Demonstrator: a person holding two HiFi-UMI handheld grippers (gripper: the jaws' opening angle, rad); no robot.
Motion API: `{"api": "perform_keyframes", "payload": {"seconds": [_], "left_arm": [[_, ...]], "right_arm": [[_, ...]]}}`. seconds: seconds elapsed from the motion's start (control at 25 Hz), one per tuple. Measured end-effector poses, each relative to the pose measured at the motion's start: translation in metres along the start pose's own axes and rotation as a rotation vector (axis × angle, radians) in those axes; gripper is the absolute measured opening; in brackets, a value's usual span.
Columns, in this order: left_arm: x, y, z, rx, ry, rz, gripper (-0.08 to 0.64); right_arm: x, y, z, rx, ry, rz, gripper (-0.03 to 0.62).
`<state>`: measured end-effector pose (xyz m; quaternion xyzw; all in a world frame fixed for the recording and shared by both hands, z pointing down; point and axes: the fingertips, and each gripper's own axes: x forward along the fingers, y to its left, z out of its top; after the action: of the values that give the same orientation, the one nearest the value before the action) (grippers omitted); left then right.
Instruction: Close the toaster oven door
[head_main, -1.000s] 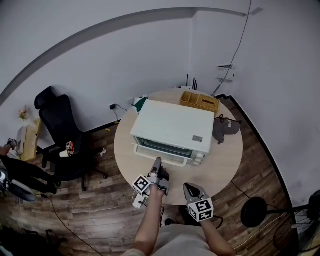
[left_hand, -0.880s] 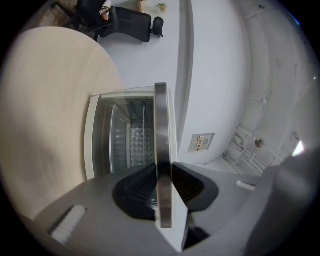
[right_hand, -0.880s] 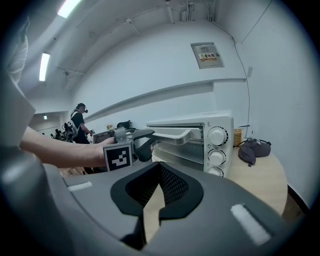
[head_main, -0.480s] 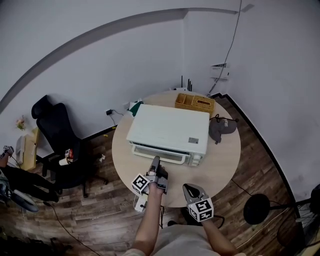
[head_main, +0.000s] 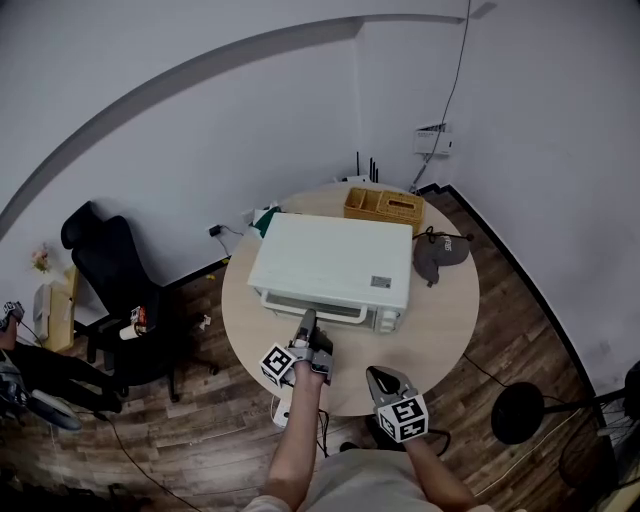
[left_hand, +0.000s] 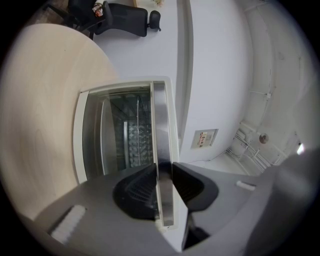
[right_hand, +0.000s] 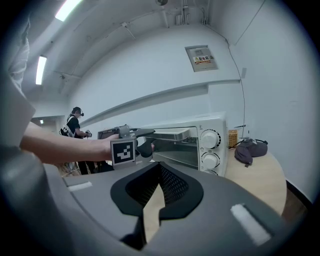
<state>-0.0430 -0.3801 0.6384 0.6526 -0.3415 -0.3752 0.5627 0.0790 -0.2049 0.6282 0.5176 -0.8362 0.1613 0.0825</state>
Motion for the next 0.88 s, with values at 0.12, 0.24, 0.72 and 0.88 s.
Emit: {"api": "perform_keyframes", "payload": {"seconds": [0.12,0.24,0.72,0.88], "left_arm": [[0.000,-0.001,0.001,0.025,0.002,0.012,0.160],[0.000,-0.003,0.004,0.099,0.011,0.032,0.164],[-0.059,-0.046,0.011,0.453,0.049,0.076,0.163],[-0.086,-0.060,0.010,0.602,0.052,0.098,0.163]], "right_arm": [[0.000,-0.003,0.001,0.005,-0.003,-0.005,0.000],[0.000,-0.004,0.002,0.009,-0.007,-0.010,0.000],[-0.009,-0.009,0.012,-0.023,-0.041,-0.059,0.000],[-0.011,0.002,0.009,-0.027,-0.039,-0.059,0.000]]}}
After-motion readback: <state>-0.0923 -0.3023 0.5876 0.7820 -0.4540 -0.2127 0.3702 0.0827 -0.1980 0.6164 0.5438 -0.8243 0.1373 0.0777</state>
